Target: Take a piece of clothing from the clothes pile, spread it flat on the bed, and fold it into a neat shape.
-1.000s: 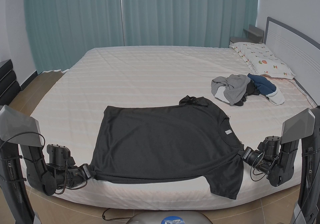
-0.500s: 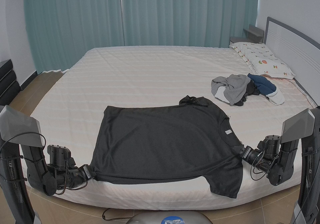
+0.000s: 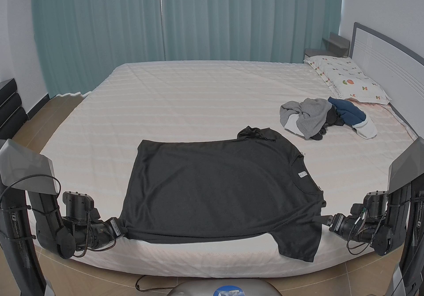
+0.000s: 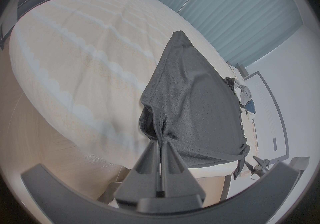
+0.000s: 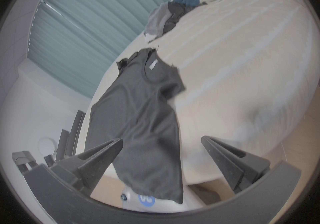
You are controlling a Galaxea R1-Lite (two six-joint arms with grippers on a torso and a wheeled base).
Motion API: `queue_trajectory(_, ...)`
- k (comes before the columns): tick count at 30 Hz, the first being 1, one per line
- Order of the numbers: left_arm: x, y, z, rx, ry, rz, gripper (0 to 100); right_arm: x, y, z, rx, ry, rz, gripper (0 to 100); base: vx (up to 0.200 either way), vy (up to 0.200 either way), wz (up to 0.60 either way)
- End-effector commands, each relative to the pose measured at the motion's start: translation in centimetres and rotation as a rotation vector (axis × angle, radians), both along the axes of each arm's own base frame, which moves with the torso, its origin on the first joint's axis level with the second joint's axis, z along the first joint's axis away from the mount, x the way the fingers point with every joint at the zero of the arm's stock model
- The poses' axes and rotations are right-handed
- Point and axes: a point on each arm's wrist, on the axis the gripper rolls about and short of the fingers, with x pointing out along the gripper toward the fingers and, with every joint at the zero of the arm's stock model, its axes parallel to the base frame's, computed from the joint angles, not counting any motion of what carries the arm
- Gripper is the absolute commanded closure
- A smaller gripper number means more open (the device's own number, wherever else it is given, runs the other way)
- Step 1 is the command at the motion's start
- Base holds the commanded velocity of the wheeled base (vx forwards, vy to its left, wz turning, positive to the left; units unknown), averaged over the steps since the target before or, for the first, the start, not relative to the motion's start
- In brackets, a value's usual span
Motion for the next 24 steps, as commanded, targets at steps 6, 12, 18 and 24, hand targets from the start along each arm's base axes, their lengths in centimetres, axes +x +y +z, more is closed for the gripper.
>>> queue_trajectory(6, 0.0, 0.0, 0.0, 0.001, 0.0, 0.0, 100, -1.3, 0.8, -0.3, 0.015, 0.045, 0.072, 0, 0.0, 0.0, 0.0)
queue_trajectory(12, 0.0, 0.0, 0.0, 0.001, 0.0, 0.0, 100, -1.1, 1.4, -0.8, 0.025, 0.052, 0.106, 0, 0.0, 0.0, 0.0)
queue_trajectory(18, 0.0, 0.0, 0.0, 0.001, 0.0, 0.0, 100, -0.8, 1.5, -0.5, 0.027, 0.032, 0.106, 0, 0.0, 0.0, 0.0)
queue_trajectory(24, 0.0, 0.0, -0.1, 0.001, 0.002, 0.0, 100, -0.7, 1.3, -0.8, 0.011, 0.038, 0.093, 100, 0.0, 0.0, 0.0)
